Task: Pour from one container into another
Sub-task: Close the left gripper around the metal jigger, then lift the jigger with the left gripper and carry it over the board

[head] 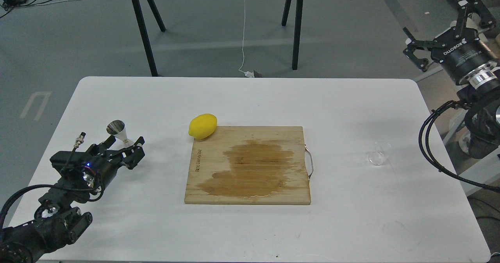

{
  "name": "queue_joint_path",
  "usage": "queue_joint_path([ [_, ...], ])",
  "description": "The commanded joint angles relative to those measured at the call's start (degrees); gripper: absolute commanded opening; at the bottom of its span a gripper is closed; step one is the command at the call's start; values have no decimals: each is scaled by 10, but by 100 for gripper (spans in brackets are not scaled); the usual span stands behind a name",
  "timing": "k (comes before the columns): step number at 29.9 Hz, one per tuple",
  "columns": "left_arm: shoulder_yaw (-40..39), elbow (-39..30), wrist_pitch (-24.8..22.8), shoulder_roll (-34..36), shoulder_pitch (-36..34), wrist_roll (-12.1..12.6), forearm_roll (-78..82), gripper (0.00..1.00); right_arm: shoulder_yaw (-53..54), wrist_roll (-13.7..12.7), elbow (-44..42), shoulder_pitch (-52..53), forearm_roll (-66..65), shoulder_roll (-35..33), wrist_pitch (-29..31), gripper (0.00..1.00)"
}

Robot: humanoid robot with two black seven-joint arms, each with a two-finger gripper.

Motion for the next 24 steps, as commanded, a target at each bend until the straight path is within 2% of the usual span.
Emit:
queue_joint_path([
  [1, 0, 8, 0, -9, -7, 0, -1, 99, 0, 0, 0, 0, 0, -3, 0, 99],
  [7, 1, 62, 0, -42, -20, 0, -1, 94, 0, 0, 1, 0, 1, -4, 0, 99],
  [14, 2, 66, 0, -54, -27, 0, 0, 87, 0, 0, 1, 0, 1, -4, 0, 99],
  [24, 15, 88, 0, -58, -31, 0, 1, 61, 0, 0, 1, 0, 1, -4, 0, 99],
])
